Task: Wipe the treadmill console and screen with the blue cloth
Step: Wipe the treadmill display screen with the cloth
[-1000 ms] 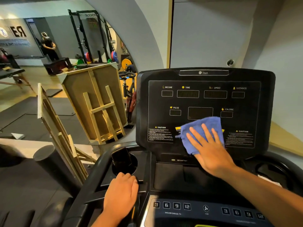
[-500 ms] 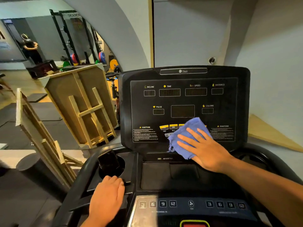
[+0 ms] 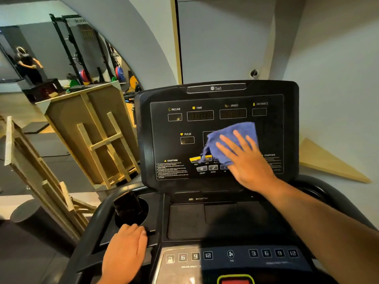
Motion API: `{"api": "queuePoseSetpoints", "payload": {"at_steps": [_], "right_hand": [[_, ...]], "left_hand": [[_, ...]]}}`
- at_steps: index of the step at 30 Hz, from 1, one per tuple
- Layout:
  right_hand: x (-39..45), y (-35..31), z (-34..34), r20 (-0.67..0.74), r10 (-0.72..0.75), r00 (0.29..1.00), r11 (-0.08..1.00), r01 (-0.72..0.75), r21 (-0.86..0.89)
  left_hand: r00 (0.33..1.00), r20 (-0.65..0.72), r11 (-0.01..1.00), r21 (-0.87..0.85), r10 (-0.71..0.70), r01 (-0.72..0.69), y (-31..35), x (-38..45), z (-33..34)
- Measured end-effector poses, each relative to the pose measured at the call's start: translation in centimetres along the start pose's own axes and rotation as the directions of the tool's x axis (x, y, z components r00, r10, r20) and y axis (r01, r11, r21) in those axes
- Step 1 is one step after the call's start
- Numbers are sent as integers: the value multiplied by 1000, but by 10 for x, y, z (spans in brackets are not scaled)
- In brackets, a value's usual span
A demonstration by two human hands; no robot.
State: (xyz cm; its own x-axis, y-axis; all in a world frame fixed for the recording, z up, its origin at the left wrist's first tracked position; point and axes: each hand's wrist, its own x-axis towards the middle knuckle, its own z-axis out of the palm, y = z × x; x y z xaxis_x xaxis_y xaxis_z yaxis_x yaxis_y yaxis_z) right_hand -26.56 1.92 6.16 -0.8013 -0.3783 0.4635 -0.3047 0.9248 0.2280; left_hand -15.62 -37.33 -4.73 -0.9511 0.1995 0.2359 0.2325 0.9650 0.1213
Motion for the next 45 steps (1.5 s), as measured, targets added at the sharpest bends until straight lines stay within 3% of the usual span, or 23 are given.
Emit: {"api": "queuePoseSetpoints", "payload": {"at_steps": [2, 5, 10, 13, 18, 22, 24, 27, 30, 33, 35, 38, 40, 43, 45], "right_hand": [[-10, 23, -6, -18, 221, 975, 975, -220, 46], [-34, 7, 3, 2, 345, 939, 936, -344, 71], [-9, -55, 15, -6, 33, 999, 999, -33, 29], [31, -46, 5, -34, -34, 999, 999, 34, 2], [46, 8, -14, -101, 243, 965, 969, -238, 67], [5, 7, -2, -80, 365, 927, 928, -357, 103], [-3, -19, 4, -52, 303, 952, 950, -297, 98], [23, -41, 5, -35, 91, 995, 994, -88, 69], [67, -33, -10, -76, 20, 997, 999, -17, 37], [93, -12, -26, -105, 69, 992, 997, -64, 54], [92, 9, -31, -140, 188, 972, 981, -178, 76], [65, 39, -27, -157, 440, 884, 895, -419, 151], [39, 42, -18, -135, 529, 838, 846, -506, 169], [23, 18, -8, -125, 541, 832, 837, -518, 176], [33, -1, -7, -117, 420, 900, 903, -402, 150]], "left_hand": [[1000, 1, 1000, 6, 5, -5, 0, 0, 2], [1000, -2, 1000, 18, 10, -10, -3, 1, 3], [1000, 1, 1000, 6, 21, -21, -3, 3, 3], [1000, -3, 1000, 5, 26, -26, -6, 4, 4], [999, 17, 999, -17, 45, -45, -9, 6, 7], [1000, 22, 998, 59, 18, -20, -13, 9, 12], [999, 40, 996, 87, 3, -6, -13, 10, 12], [997, 79, 991, 130, 24, -34, -15, 11, 13], [995, 87, 986, 152, 50, -63, -24, 11, 21], [988, 99, 979, 156, 117, -132, -25, 16, 22], [980, 135, 964, 201, 148, -174, -24, 19, 21], [970, 202, 957, 226, 134, -180, -30, 20, 27], [970, 220, 967, 207, 104, -150, -36, 19, 35], [982, 185, 985, 157, 40, -70, -32, 22, 34], [988, 153, 993, 110, 24, -41, -31, 23, 36]]}}
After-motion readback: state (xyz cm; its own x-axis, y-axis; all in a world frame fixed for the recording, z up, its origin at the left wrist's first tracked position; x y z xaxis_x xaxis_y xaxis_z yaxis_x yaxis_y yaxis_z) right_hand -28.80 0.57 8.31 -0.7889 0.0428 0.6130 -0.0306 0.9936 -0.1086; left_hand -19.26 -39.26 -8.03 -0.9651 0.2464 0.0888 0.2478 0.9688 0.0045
